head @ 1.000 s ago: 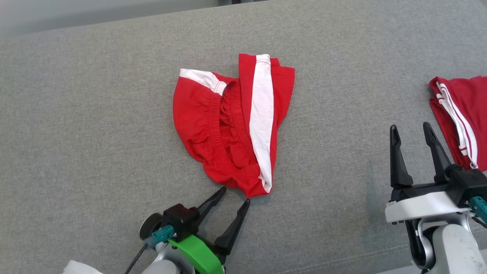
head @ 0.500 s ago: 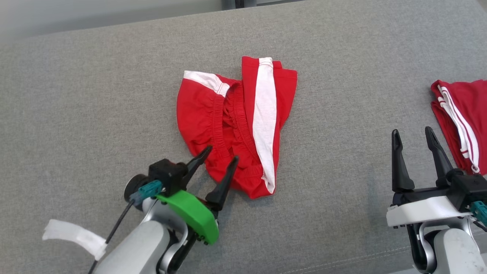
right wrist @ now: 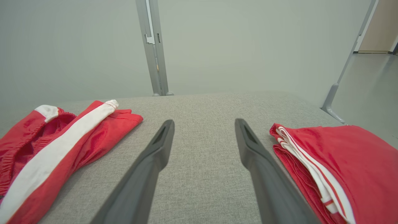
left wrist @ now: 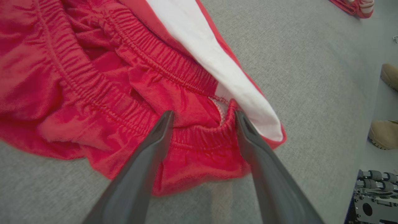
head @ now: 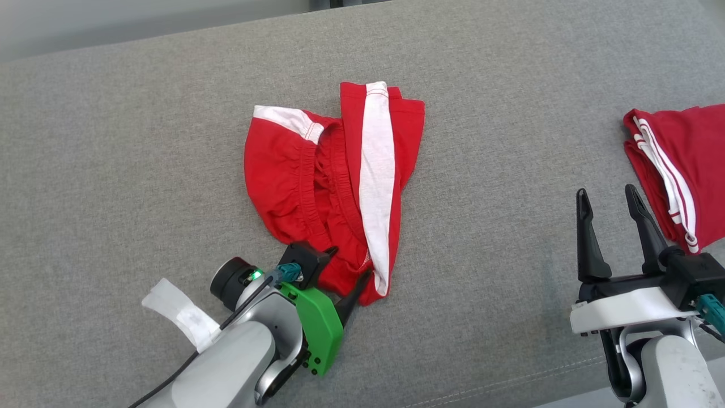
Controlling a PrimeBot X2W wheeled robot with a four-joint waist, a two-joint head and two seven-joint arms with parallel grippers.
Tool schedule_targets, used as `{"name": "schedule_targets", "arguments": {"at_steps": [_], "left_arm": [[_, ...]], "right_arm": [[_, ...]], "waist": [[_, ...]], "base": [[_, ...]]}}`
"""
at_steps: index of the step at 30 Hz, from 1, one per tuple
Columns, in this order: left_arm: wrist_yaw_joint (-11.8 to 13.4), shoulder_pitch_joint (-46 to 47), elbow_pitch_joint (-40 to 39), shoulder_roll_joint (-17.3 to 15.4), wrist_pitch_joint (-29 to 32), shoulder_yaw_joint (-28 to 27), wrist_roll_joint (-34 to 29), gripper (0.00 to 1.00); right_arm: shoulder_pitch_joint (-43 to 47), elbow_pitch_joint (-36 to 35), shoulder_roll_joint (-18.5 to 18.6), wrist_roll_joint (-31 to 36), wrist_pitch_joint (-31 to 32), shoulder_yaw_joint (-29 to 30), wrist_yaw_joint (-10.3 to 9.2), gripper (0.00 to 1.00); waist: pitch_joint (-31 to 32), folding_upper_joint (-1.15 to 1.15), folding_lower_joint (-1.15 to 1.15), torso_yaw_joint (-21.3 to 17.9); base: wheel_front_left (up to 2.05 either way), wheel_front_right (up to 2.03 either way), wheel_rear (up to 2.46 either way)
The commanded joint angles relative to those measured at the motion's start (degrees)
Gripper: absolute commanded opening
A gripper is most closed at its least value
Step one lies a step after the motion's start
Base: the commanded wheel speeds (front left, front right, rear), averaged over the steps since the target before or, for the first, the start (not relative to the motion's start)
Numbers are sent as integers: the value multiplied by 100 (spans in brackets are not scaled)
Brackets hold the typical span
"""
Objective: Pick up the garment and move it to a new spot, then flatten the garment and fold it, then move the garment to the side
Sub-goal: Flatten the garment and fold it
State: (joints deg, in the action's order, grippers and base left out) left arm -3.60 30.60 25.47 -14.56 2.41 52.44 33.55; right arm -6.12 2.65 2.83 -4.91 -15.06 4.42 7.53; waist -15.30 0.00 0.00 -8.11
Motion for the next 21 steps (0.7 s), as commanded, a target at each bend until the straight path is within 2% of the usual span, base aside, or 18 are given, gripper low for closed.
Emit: {"name": "schedule_targets", "arguments": {"at_steps": [1, 5, 12, 13, 14, 15, 16, 18, 19, 20, 21], "left_arm": [[-38, -13, 44, -79, 40, 31, 9, 100], [-52, -135, 91, -169, 76, 86, 41, 100], [75, -190, -2, -302, 32, 4, 99, 100], [68, -194, -5, -308, 42, 11, 106, 95], [60, -201, -3, -307, 52, 20, 113, 59], [53, -212, 0, -292, 55, 30, 121, 49], [53, -212, 0, -292, 55, 30, 121, 49], [30, -224, 19, -240, 64, 59, 147, 38], [15, -221, 33, -225, 77, 73, 143, 24], [-2, -222, 46, -205, 85, 84, 157, 0], [-16, -227, 58, -190, 86, 91, 177, 0]], "right_arm": [[20, 5, 12, -23, -15, 17, -8, 100], [51, 29, 13, -35, -15, 31, -8, 100], [78, 7, 12, 18, -15, 76, -8, 100], [77, 7, 12, 29, -15, 79, -8, 100], [71, 7, 13, 35, -15, 77, -8, 100], [63, 7, 13, 38, -15, 69, -8, 100], [63, 7, 13, 38, -15, 69, -8, 100], [45, 15, 13, 46, -15, 53, -8, 100], [37, 20, 13, 46, -15, 48, -8, 100], [32, 25, 13, 46, -15, 39, -8, 100], [28, 29, 13, 44, -15, 28, -8, 100]], "waist": [[2, 0, 0, -33], [30, 0, 0, -63], [77, 0, 0, -11], [80, 0, 0, 1], [84, 0, 0, 13], [86, 0, 0, 21], [86, 0, 0, 21], [91, 0, 0, 33], [95, 0, 0, 36], [99, 0, 0, 35], [103, 0, 0, 32]], "base": [[0, 0, 0], [0, 0, 0], [0, 0, 0], [0, 0, 0], [0, 0, 0], [0, 0, 0], [0, 0, 0], [0, 0, 0], [0, 0, 0], [0, 0, 0], [0, 0, 0]]}}
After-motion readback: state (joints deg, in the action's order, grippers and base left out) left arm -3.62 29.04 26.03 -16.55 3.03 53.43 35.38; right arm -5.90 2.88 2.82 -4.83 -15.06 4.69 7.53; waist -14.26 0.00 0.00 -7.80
